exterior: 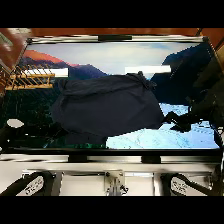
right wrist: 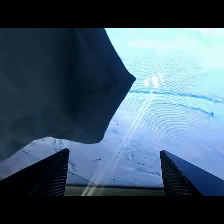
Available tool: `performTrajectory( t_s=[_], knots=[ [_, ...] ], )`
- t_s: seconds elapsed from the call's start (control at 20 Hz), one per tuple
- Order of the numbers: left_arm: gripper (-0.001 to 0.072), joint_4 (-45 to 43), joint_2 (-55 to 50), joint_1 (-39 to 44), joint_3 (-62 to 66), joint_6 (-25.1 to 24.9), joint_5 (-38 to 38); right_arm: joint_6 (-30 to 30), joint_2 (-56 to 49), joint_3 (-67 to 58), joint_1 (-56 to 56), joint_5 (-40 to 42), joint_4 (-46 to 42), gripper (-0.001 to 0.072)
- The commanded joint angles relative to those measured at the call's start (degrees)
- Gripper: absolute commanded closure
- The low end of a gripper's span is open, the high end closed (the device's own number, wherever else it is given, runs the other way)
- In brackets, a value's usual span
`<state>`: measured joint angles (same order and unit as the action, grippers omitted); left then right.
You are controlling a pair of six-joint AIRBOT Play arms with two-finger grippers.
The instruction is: Fold the shirts.
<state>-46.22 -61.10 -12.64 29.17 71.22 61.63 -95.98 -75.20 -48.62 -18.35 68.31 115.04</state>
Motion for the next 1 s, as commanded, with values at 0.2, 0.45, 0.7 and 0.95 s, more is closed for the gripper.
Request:
performTrajectory(
  t_s=[0.2, 0.45, 0.7, 0.95],
  knots=[
    [0.0671, 0.02, -0.04, 0.04, 0.15, 1.16, 0.39, -2.23, -4.35, 0.94, 0.02, -6.47, 5.90, 0.0153],
    [0.0671, 0.20, -0.04, 0.04, 0.15, 1.46, -0.70, -2.21, -5.11, 0.96, 4.79, -7.87, 5.70, 0.0211],
    [0.0672, 0.17, 0.33, 0.04, 0.96, 1.20, -0.52, -0.72, -4.55, -0.46, 7.43, -7.02, 5.05, 0.0644],
    [0.0672, 1.40, 9.40, 0.04, 18.29, -4.92, -0.52, -13.77, 7.32, -14.49, 7.34, 0.31, 3.96, 0.0644]
  ],
)
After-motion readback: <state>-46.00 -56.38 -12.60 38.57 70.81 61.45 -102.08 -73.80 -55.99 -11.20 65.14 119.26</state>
